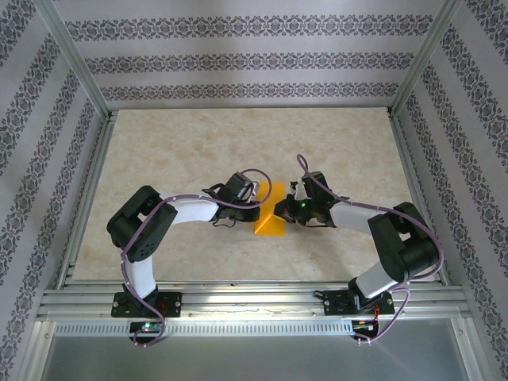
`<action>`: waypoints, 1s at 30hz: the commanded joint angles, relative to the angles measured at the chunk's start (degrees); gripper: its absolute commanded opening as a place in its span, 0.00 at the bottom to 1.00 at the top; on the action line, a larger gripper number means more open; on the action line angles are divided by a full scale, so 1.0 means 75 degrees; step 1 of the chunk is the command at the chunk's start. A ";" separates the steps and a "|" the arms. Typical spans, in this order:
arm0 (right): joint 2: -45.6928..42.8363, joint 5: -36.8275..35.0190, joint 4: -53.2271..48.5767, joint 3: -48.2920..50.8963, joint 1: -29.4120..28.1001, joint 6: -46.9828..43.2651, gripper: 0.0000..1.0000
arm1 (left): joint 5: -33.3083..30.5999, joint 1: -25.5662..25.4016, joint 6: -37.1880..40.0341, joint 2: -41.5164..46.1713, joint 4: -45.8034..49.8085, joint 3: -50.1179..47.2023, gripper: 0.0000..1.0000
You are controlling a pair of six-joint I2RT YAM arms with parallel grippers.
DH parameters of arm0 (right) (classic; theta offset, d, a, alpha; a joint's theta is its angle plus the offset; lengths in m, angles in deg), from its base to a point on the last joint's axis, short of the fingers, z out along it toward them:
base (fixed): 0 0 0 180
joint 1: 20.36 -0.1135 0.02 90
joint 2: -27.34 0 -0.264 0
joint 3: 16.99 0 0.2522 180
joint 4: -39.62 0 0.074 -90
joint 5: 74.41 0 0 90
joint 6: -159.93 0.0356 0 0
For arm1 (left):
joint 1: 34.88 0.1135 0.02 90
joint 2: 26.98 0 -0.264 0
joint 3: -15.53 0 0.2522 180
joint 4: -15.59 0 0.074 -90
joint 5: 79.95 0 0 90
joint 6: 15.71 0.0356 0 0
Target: Fold a paper plane with a square sheet of paper (pick it up from the middle)
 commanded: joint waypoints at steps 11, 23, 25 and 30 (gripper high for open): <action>0.0895 0.0168 0.1185 -0.0214 -0.0408 0.0858 0.01 | -0.0132 -0.0067 0.0170 -0.0182 0.0601 0.0010 0.00; 0.1064 0.0020 0.0897 -0.0477 -0.0472 0.0783 0.01 | -0.0096 -0.0067 0.0255 -0.0280 0.0669 0.0081 0.00; 0.1216 -0.0021 0.0794 -0.0544 -0.0473 0.0747 0.02 | -0.0087 -0.0067 0.0255 -0.0304 0.0650 0.0074 0.00; 0.1380 -0.0351 0.0399 -0.0410 -0.0472 0.0521 0.01 | -0.0095 -0.0067 0.0267 -0.0356 0.0649 0.0098 0.00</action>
